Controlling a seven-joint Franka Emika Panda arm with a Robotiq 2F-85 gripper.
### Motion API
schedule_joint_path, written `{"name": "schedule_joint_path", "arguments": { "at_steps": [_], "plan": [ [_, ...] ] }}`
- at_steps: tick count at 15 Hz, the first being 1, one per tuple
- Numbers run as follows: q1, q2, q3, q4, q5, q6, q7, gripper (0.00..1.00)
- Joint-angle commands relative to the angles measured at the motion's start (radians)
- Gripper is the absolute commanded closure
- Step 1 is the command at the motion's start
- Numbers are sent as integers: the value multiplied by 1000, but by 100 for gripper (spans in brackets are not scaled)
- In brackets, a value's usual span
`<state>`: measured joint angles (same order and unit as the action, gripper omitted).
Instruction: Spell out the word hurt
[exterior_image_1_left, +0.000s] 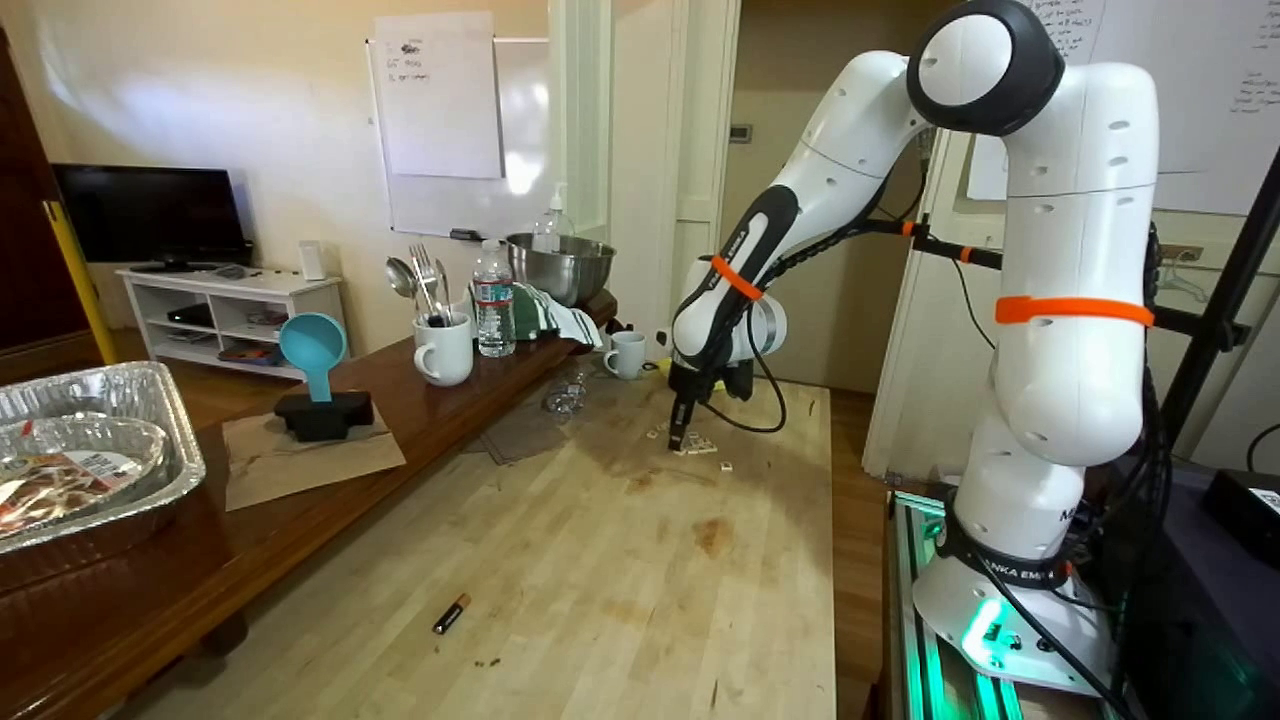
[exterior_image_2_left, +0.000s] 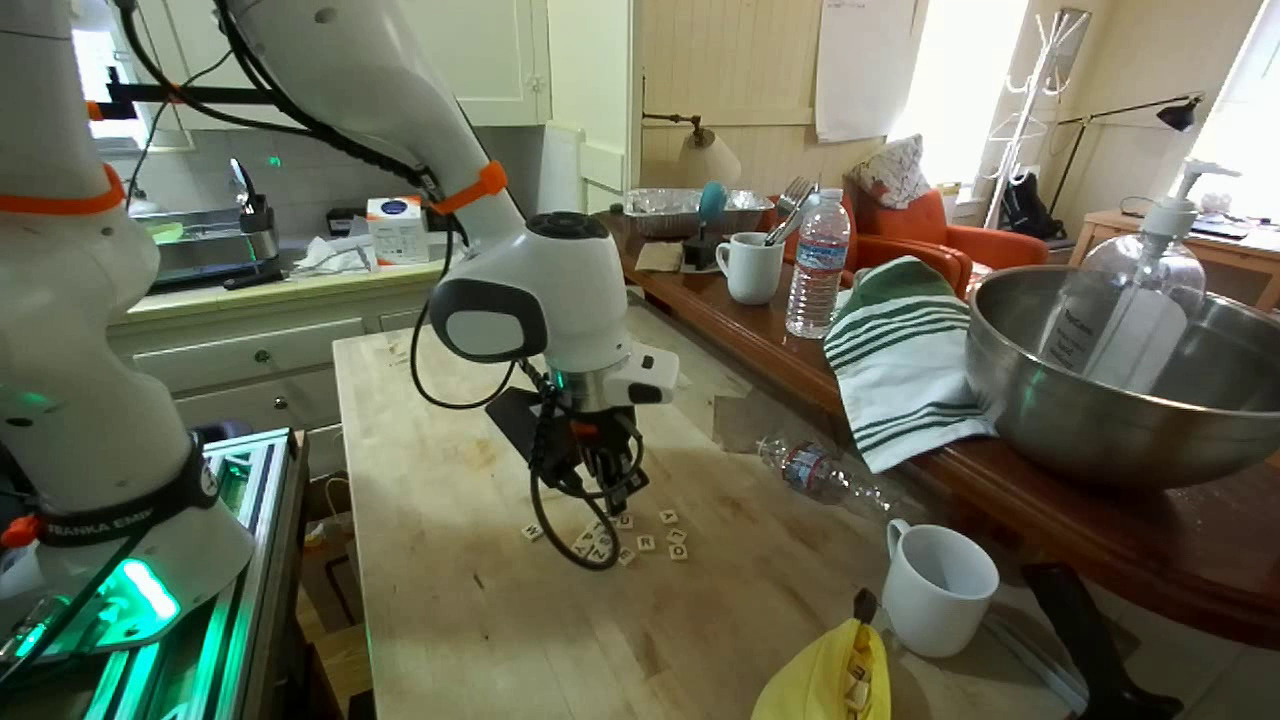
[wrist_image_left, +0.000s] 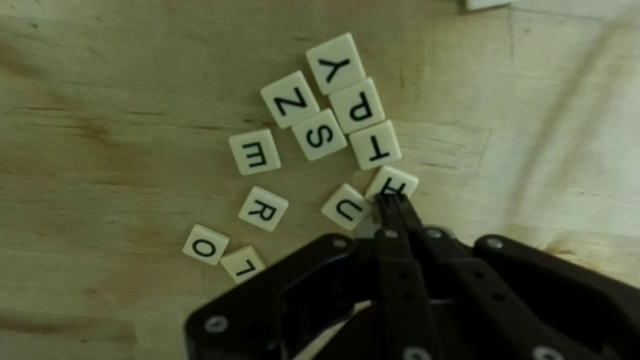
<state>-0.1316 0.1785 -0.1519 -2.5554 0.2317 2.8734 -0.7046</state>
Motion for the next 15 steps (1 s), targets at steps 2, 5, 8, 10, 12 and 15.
{"name": "schedule_joint_path", "arguments": {
  "at_steps": [2, 5, 8, 10, 12, 15],
  "plan": [
    [-3, 44, 17, 20, 23, 27, -11, 100],
    [-3, 37, 34, 12, 35, 27, -20, 100],
    [-5, 34, 67, 4, 50, 33, -42, 100],
    [-6, 35, 93, 0, 59, 39, -66, 100],
    [-8, 41, 117, -1, 63, 58, -98, 100],
    [-17, 47, 153, -4, 67, 78, -161, 100]
  ]
}}
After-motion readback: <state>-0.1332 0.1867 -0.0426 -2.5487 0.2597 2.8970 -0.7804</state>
